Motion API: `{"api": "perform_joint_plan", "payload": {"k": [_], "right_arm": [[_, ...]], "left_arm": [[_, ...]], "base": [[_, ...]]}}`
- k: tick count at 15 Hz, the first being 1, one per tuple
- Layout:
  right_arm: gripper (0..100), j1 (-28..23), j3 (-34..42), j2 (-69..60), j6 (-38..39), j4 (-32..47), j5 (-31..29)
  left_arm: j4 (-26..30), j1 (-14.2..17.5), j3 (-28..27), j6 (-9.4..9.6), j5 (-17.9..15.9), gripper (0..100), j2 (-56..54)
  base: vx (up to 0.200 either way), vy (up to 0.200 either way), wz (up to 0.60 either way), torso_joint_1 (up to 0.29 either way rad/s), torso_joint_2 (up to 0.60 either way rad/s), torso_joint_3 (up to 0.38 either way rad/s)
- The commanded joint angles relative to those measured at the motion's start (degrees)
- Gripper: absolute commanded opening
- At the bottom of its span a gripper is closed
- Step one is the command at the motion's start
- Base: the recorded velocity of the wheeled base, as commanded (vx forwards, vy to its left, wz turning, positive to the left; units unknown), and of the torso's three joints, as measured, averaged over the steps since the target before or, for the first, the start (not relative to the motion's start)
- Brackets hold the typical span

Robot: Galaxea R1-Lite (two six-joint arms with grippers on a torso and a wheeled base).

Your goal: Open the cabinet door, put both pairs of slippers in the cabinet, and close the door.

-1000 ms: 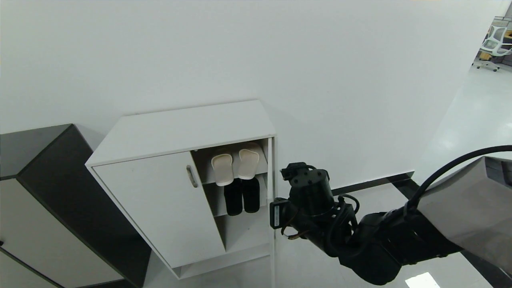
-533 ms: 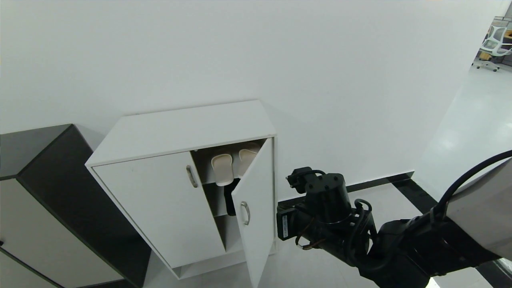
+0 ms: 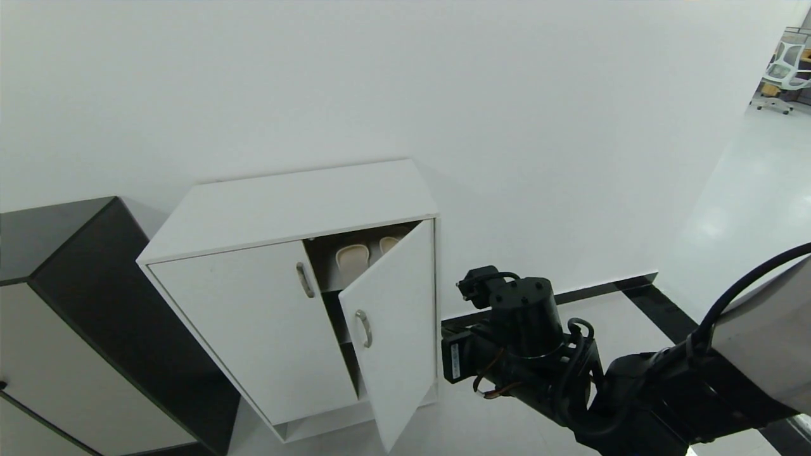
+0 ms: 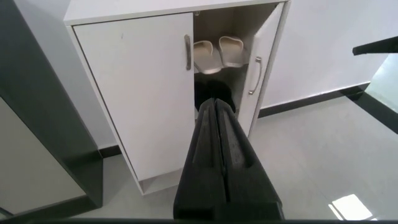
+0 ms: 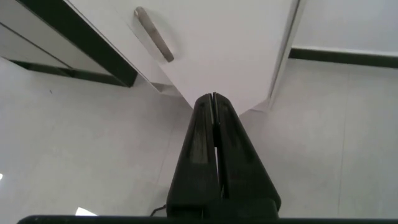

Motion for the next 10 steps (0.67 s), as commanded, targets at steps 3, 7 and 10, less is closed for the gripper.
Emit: {"api": "perform_joint_plan", "payload": {"k": [3,7,10], "right_arm": [[0,0.0,0.7,0.3,-0.1,0.0,0.0],[0,0.0,1.5,0.2,-0.8,-0.9,0.4],[0,0.0,3.5,0.2,-1.9,-4.6,1.9]], "left_arm": [[0.0,0.1,0.0,0.02,0.0,0,0.1],[0.0,0.1,0.0,0.02,0.0,0,0.0],[0.0,0.1,0.0,-0.07,0.0,0,0.1]], "base": [[0.000,0.000,0.60,0.020,0.01,-0.001],[0.000,0.000,0.30,-0.001,0.00,0.000],[0.000,0.000,0.00,0.000,0.00,0.000]]}}
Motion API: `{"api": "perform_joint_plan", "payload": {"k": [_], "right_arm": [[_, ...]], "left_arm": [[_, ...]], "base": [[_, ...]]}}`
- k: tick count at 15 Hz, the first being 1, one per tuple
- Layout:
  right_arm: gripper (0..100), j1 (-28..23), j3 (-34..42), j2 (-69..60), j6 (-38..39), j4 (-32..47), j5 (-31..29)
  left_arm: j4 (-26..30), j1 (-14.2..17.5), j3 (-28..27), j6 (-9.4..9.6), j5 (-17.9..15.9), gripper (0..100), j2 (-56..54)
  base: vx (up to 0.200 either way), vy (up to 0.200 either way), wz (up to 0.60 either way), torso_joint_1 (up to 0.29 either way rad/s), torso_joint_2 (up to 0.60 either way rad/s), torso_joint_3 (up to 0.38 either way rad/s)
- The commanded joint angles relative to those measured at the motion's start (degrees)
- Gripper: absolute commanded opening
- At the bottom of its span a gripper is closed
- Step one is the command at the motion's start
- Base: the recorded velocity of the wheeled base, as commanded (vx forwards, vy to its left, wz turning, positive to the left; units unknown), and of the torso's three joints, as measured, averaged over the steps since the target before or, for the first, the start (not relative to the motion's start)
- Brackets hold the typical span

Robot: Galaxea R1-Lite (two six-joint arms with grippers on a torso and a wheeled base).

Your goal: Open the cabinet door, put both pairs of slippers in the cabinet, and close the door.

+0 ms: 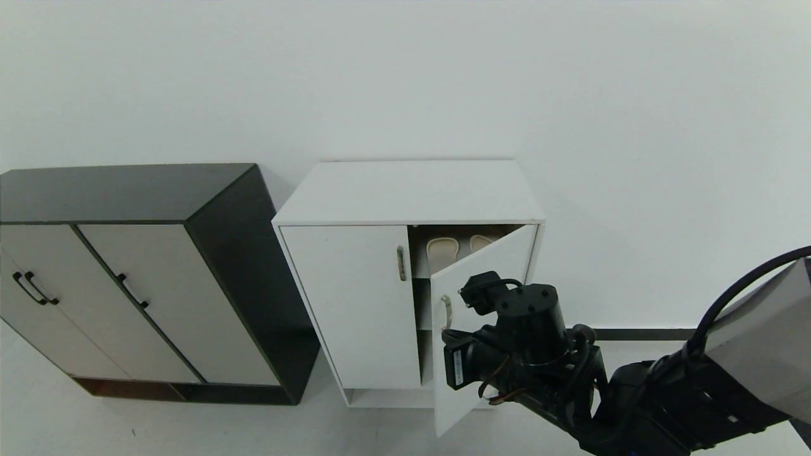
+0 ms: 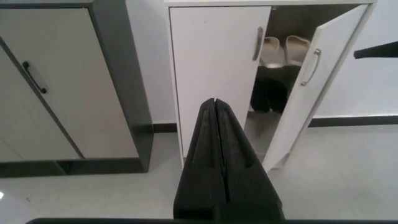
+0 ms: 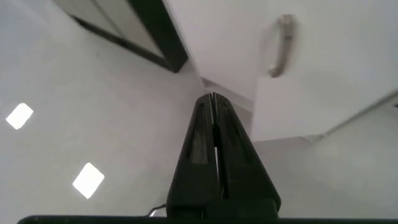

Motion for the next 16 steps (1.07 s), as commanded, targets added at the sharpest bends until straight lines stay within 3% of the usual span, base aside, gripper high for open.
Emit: {"api": "perform_joint_plan", "payload": {"k": [1,3,5,7,16], "right_arm": [[0,-0.2,1.5,0.0,-1.1,-1.3,0.3],[0,-1.1,3.5,0.0,-2.8,-3.0,1.7],[0,-4.6,9.5,-0.2,-6.7,-8.1,11.0],[0,-6.7,13.0,-0.2,-8.8,-12.0,16.7],[0,-6.8,14.9,-0.4,-9.2,-13.1,19.8]], "left_arm": [[0.0,0.0,0.0,-0.07,0.0,0,0.1],[0.0,0.0,0.0,-0.07,0.0,0,0.1],[0.0,0.0,0.0,-0.07,0.0,0,0.1],[0.0,0.0,0.0,0.02,0.0,0,0.1],[0.0,0.0,0.0,0.02,0.0,0,0.1]], "base": [[0.000,0.000,0.00,0.000,0.00,0.000],[0.000,0.000,0.00,0.000,0.00,0.000],[0.000,0.000,0.00,0.000,0.00,0.000],[0.000,0.000,0.00,0.000,0.00,0.000],[0.178,0.000,0.00,0.001,0.00,0.002]]}}
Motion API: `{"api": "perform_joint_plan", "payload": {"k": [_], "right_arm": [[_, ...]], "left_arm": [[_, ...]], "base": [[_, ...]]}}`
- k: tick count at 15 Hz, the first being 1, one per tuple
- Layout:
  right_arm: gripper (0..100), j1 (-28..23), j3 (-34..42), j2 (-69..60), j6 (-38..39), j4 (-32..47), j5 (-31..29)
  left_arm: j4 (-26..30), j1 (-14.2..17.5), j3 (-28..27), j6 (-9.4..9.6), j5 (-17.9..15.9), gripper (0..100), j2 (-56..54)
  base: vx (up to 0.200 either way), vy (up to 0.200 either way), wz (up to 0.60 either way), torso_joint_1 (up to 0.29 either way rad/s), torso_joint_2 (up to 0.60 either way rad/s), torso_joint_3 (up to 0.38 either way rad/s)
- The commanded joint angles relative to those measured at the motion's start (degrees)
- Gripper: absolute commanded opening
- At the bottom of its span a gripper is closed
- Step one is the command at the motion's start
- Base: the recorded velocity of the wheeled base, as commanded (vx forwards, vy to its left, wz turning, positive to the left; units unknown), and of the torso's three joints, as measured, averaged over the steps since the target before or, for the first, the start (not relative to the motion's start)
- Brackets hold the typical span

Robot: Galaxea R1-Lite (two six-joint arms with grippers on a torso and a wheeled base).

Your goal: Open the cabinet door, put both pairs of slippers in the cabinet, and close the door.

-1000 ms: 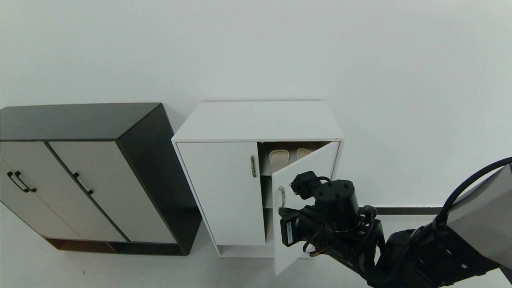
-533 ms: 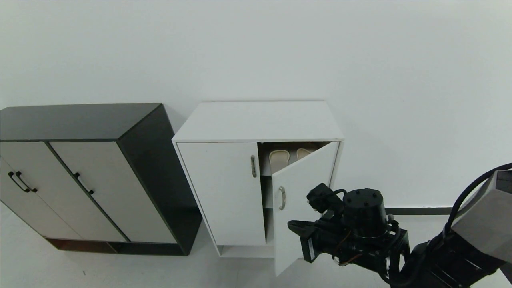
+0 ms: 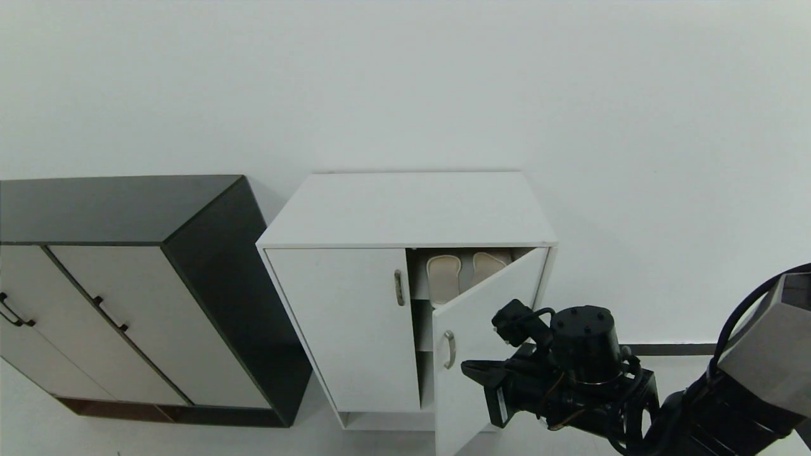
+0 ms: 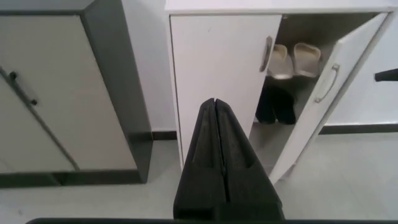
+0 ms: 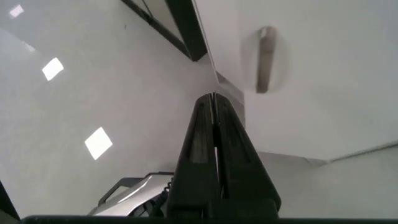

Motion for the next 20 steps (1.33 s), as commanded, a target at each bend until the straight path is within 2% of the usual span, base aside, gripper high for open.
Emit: {"api": "perform_joint_plan", "payload": {"k": [1,13,20], "right_arm": [[0,0.0,0.3,-0.5,0.0,0.0,0.1],[0,-0.8,-2.5,0.7,0.5,-0.4,0.7],[0,-2.7,-7.7,3.7,1.8,0.5,0.5]], "left_arm": [[0.0,0.0,0.0,-0.01,0.0,0,0.1],[0.0,0.0,0.0,-0.01,0.0,0,0.0],[0.0,0.0,0.0,0.08,0.0,0,0.0]], "base": [[0.200,0.000,0.00,-0.007,0.00,0.007],[0.000,0.000,0.00,0.000,0.00,0.000],[0.000,0.000,0.00,0.000,0.00,0.000]]}}
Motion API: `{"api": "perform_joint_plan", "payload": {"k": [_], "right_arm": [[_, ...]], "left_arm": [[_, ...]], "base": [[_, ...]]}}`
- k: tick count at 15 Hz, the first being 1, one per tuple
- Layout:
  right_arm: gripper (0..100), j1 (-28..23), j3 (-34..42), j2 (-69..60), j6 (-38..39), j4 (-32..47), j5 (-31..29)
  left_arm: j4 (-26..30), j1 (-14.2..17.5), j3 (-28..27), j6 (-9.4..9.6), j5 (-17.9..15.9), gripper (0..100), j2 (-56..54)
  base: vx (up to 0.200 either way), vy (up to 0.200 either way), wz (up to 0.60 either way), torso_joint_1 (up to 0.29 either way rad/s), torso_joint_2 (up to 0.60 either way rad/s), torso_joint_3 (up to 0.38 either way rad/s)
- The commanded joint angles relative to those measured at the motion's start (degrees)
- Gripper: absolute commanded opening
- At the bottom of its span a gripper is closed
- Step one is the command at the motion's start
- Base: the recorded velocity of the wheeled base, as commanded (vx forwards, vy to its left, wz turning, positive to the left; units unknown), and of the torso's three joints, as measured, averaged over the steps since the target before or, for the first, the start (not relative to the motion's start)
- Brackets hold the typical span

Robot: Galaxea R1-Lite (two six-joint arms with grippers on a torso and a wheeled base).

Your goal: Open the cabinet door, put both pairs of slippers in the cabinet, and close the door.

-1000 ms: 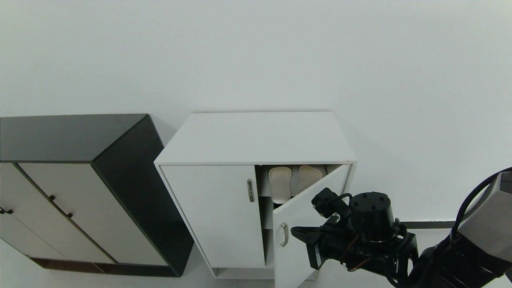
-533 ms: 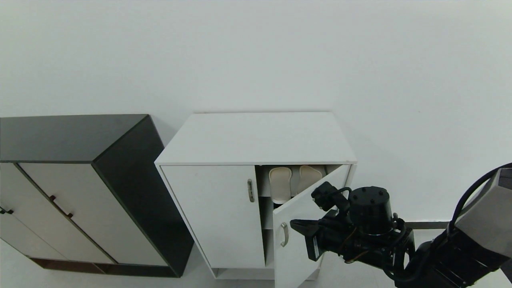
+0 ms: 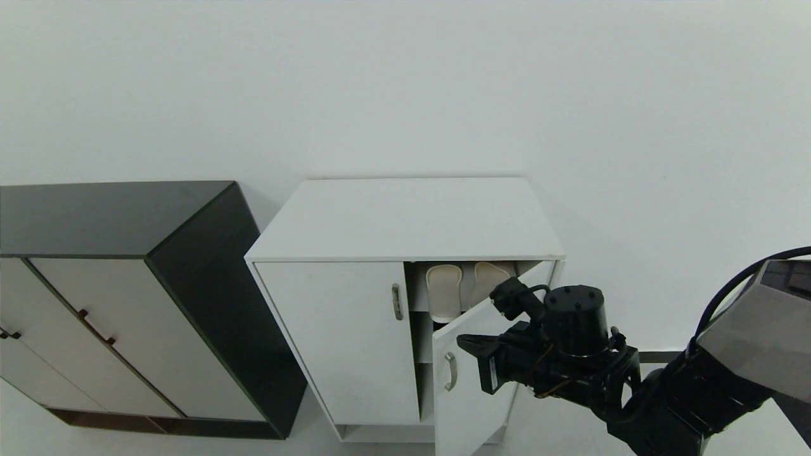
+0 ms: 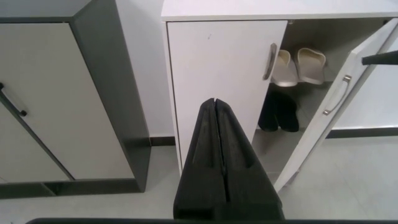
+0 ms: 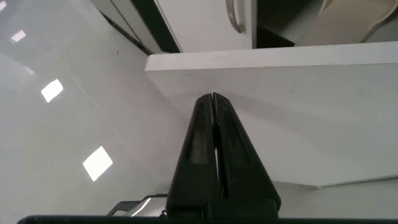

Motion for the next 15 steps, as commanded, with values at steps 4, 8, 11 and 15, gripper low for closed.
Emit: {"api": "perform_joint_plan", "payload": {"k": [4,8,11,15], "right_arm": [[0,-0.7,-2.5,2.4,1.1,0.7,0.0],[0,-2.5,-8.1,5.3,2.2,4.8,-0.1],[0,-3.0,-11.6,6.8,2.3,7.3,-0.1],[0,-3.4,-16.9,10.3,2.3,9.6,-3.4]], "left_arm": [[0.0,0.0,0.0,-0.03,0.0,0,0.0],[0.0,0.0,0.0,-0.03,0.0,0,0.0],[0.0,0.0,0.0,-0.03,0.0,0,0.0],[0.0,0.0,0.0,-0.03,0.0,0,0.0]], "base": [[0.000,0.000,0.00,0.000,0.00,0.000],[0.000,0.000,0.00,0.000,0.00,0.000],[0.000,0.000,0.00,0.000,0.00,0.000],[0.000,0.000,0.00,0.000,0.00,0.000]]}}
